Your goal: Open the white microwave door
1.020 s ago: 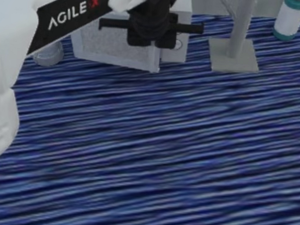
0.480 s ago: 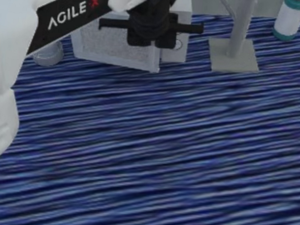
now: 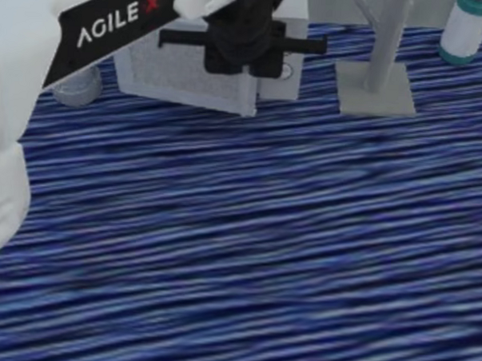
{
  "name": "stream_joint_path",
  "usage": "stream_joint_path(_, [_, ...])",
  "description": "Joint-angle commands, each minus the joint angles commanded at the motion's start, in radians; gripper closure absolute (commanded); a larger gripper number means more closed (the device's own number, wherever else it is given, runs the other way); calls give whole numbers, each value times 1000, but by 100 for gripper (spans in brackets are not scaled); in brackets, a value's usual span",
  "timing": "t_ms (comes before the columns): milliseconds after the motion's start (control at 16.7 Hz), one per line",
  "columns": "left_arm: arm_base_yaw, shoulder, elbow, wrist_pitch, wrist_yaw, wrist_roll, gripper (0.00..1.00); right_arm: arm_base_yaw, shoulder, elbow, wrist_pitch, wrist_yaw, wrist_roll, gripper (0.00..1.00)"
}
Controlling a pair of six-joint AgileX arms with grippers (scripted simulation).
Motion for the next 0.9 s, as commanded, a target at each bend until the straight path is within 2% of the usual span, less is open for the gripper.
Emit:
stream_joint_path(480, [16, -100, -155, 79, 40, 98, 100, 0, 0, 0, 0, 0, 0, 0])
stream_joint_path(900, [17, -104, -163, 82, 43, 103, 100, 0, 0, 0, 0, 0, 0, 0])
